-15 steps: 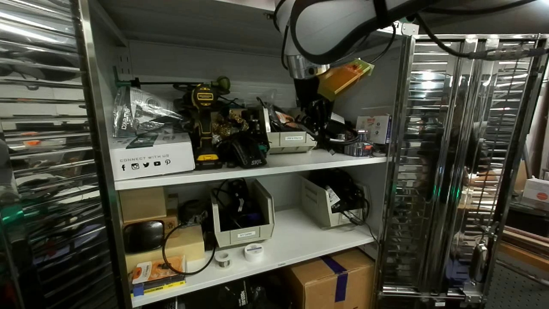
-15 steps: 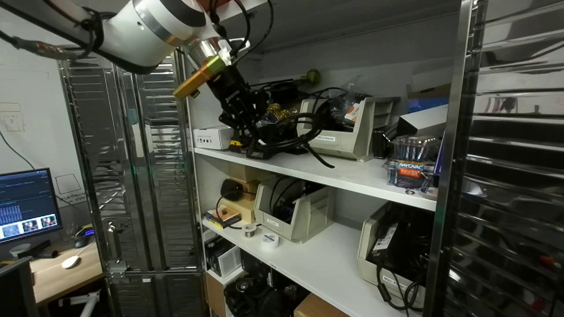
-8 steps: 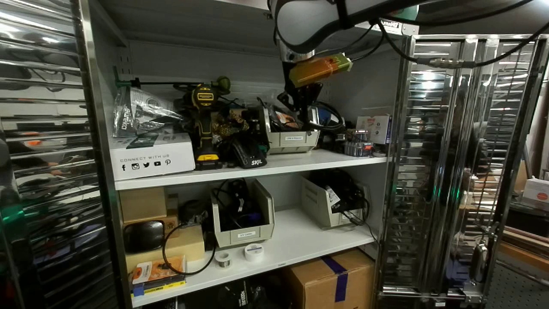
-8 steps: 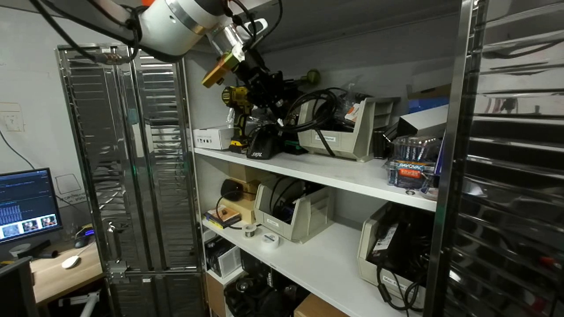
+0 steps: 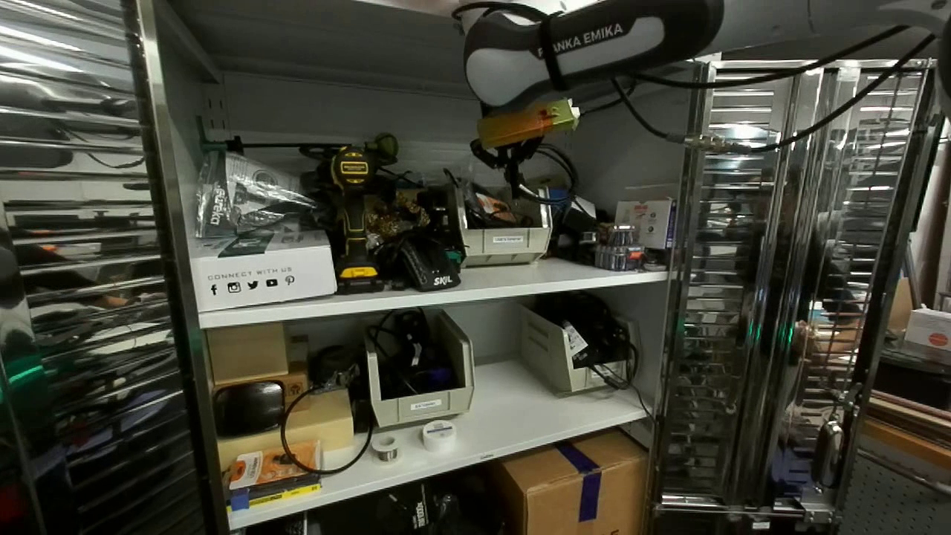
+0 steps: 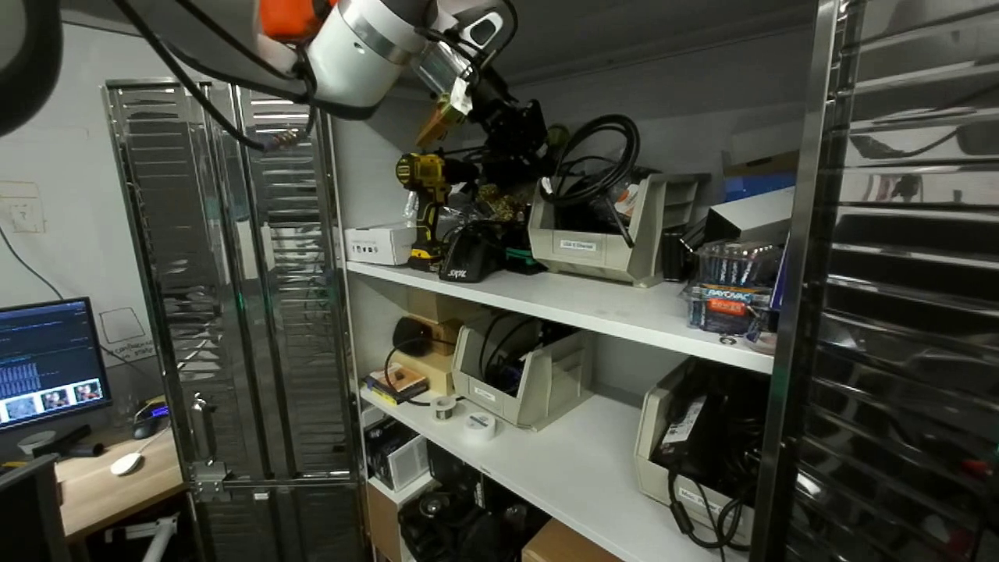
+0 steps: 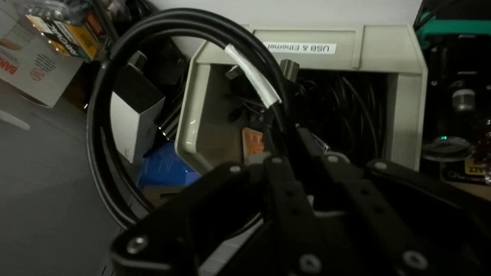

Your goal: Pick up the black cable and put it in the box.

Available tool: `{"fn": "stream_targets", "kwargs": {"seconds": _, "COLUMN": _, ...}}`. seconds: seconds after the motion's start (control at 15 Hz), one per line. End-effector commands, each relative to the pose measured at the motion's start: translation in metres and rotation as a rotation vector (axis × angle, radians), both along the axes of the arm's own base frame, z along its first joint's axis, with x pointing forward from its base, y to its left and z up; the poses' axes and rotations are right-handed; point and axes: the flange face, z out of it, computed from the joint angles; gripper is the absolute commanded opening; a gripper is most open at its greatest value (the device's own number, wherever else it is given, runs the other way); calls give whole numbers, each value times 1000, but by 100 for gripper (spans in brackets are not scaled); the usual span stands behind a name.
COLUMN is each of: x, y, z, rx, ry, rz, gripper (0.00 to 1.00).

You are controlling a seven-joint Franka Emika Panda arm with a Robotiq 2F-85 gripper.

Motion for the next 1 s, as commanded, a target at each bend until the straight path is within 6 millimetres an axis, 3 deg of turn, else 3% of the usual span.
{"fn": "stream_targets", "kwargs": {"seconds": 0.0, "x": 30, "y": 1, "z": 6, "rx": -24, "ry": -175, "rz": -47, "gripper": 13}}
{"fn": "stream_targets", "kwargs": {"seconds": 0.47, "x": 68, "y": 11, "z": -22, "rx": -90, "ry": -425, "rz": -36, "gripper": 10}}
{"fn": "stream_targets", "kwargs": {"seconds": 0.93, "x": 74, "y": 7, "z": -15, "rx": -114, "ry": -651, "rz": -114, "gripper": 11}}
